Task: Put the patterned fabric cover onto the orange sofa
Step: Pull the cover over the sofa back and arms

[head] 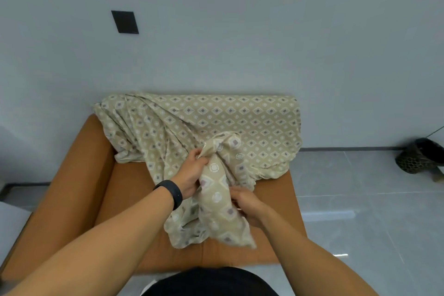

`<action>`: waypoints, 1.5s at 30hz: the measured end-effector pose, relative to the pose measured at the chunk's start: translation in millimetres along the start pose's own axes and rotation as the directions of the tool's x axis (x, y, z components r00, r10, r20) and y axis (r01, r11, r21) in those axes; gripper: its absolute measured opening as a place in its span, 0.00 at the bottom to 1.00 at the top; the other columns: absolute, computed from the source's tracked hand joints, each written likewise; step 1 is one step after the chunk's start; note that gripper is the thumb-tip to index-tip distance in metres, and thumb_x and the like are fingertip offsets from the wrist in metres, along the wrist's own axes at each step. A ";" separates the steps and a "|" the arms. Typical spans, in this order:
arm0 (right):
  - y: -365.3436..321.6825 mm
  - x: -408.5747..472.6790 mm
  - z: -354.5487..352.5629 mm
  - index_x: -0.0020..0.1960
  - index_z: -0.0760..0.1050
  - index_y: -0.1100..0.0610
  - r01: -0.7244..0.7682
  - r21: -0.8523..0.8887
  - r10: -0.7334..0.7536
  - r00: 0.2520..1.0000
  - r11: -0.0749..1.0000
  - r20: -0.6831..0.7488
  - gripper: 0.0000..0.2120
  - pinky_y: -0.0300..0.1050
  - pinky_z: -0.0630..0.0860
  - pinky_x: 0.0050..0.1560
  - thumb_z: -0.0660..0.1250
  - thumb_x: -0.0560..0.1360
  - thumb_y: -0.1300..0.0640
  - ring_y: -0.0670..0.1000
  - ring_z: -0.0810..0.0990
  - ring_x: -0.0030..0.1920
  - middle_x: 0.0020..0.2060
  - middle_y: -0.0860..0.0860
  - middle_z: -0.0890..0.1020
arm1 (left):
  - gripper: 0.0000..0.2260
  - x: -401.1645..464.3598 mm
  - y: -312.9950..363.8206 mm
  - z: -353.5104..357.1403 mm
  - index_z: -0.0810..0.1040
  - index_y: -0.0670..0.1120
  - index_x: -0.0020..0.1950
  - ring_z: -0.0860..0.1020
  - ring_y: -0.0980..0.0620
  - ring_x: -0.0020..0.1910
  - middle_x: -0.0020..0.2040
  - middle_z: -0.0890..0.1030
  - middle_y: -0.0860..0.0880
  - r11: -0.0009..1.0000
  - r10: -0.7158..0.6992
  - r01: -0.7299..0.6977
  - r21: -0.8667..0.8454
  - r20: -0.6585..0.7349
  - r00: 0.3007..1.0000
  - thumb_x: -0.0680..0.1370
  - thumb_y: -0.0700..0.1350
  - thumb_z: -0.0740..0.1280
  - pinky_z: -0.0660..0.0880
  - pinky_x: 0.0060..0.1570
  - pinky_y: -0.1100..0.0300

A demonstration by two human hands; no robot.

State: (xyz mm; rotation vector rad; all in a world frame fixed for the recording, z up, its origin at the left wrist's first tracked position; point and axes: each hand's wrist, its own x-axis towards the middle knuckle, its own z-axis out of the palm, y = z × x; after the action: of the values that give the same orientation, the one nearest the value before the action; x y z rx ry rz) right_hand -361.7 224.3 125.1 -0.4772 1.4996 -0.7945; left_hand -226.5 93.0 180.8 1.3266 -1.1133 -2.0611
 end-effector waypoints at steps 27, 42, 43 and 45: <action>-129.4 -41.4 9.1 0.49 0.78 0.58 0.491 0.133 -0.432 0.844 0.861 -0.319 0.09 0.45 0.77 0.47 0.62 0.83 0.55 0.51 0.81 0.43 0.42 0.52 0.83 | 0.06 -6.6 6.2 -0.9 0.77 0.51 0.55 0.81 0.46 0.51 0.51 0.82 0.47 0.739 0.284 -0.444 0.507 0.363 0.887 0.84 0.47 0.61 0.76 0.56 0.49; -47.6 -14.0 25.3 0.44 0.70 0.53 0.262 -0.424 -0.460 0.748 0.867 -0.479 0.14 0.52 0.71 0.42 0.55 0.85 0.50 0.48 0.74 0.37 0.37 0.49 0.76 | 0.06 -3.0 99.4 -13.1 0.72 0.50 0.55 0.78 0.46 0.34 0.40 0.77 0.46 0.838 0.469 -0.407 0.363 -0.097 0.878 0.84 0.50 0.60 0.80 0.37 0.45; -62.3 -21.2 19.7 0.44 0.70 0.53 0.318 -0.391 -0.489 0.718 0.864 -0.496 0.14 0.51 0.71 0.42 0.55 0.85 0.49 0.50 0.74 0.38 0.38 0.50 0.75 | 0.06 -0.6 103.3 -19.4 0.72 0.50 0.56 0.76 0.49 0.34 0.40 0.77 0.48 0.813 0.509 -0.434 0.388 -0.109 0.854 0.84 0.50 0.60 0.77 0.36 0.44; -95.7 -32.4 7.4 0.45 0.71 0.53 0.432 -0.337 -0.547 0.689 0.837 -0.476 0.15 0.56 0.76 0.48 0.55 0.84 0.44 0.55 0.77 0.42 0.41 0.55 0.77 | 0.16 0.7 103.3 -27.9 0.66 0.54 0.68 0.76 0.52 0.51 0.60 0.76 0.50 0.793 0.468 -0.442 0.420 0.044 0.883 0.82 0.51 0.65 0.77 0.47 0.47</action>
State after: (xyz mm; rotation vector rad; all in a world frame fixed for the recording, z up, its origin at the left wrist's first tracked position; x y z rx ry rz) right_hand -367.2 181.9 217.0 -0.8844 2.0477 -1.2971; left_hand -207.4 22.2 258.7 1.1370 -1.7248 -1.4644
